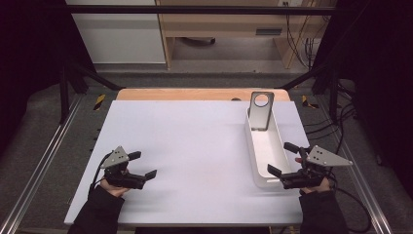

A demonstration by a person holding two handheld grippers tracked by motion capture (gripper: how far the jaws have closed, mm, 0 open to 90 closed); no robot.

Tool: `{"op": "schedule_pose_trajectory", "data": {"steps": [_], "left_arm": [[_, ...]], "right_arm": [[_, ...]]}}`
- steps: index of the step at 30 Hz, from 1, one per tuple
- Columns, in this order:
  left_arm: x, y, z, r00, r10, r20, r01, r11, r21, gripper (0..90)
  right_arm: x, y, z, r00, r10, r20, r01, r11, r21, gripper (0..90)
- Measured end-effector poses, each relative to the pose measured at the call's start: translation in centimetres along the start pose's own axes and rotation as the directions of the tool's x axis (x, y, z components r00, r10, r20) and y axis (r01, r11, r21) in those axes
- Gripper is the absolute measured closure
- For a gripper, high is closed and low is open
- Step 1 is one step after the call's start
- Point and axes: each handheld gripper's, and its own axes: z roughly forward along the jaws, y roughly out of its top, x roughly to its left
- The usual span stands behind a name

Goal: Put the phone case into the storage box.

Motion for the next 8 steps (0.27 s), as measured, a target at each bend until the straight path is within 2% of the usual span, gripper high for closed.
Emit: {"op": "schedule_pose_trajectory", "data": {"steps": [8], "left_arm": [[0.01, 0.11, -0.28, 1.0, 0.005, 0.002, -0.005, 0.9998, -0.021, 2.5]], "right_arm": [[-0.19, -0.66, -0.23, 0.9998, -0.003, -0.021, 0.003, 0.9999, 0.01, 0.2]]}}
